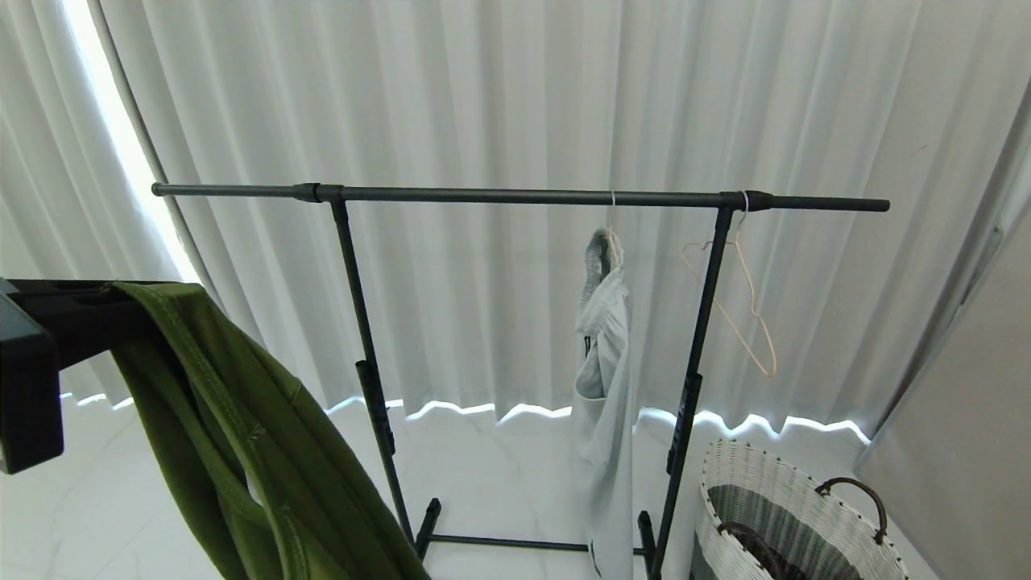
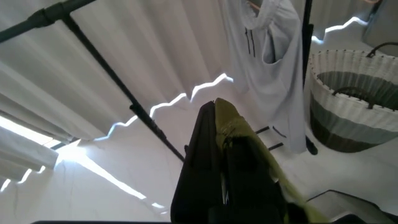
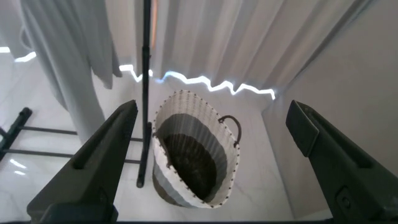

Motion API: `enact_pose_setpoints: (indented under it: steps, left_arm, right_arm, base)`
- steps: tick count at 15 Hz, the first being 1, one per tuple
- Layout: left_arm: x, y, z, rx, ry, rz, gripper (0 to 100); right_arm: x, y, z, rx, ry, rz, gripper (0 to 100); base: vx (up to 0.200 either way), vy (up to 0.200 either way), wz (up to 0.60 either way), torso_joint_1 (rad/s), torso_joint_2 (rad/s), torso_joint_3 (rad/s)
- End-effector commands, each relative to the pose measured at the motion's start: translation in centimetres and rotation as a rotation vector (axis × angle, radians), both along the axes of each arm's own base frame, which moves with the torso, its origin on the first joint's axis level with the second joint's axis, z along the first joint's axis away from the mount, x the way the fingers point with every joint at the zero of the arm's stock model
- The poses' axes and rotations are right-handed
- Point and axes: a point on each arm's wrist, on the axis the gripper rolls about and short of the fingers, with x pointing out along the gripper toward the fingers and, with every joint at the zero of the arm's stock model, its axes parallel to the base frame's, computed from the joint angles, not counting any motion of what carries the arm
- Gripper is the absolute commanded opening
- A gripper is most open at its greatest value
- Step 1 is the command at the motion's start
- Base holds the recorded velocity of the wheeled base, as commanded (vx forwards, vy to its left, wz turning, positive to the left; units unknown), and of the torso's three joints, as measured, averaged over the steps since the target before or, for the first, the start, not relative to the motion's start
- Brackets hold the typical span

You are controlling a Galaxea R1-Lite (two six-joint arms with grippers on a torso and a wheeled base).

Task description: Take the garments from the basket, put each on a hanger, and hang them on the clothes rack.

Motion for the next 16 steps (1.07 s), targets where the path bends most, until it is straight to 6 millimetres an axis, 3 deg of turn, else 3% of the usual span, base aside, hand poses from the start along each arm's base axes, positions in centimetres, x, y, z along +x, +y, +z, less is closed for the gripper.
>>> enact_pose_setpoints:
  steps: [1, 3, 9, 16]
  left_arm:
    - [0.0, 0.0, 0.1, -0.002, -0.003, 0.001, 0]
    - [0.0, 0.0, 0.1, -0.001, -0.003, 0.002, 0]
    - [0.2, 0.3, 0.0, 0.000, 0.000, 0.036, 0]
    - [1.2, 1.2, -1.2, 0.026, 0.038, 0.148, 0]
  right_arm:
    - [0.5, 0.1, 0.0, -0.002, 0.019, 0.006, 100]
    - [1.3, 0.2, 0.4, 0.000, 0.031, 0.007, 100]
    - [3.9, 0.6, 1.7, 0.000, 0.060, 0.014, 100]
    - [6.2, 1.0, 0.4, -0.006, 0.168, 0.017, 100]
  base:
    - [0.000, 0.000, 0.00, 0.000, 0.00, 0.000]
    - [0.000, 0.000, 0.00, 0.000, 0.00, 0.000]
    - [0.200, 0.000, 0.00, 0.000, 0.00, 0.003]
    - [0.200, 0.000, 0.00, 0.002, 0.00, 0.002]
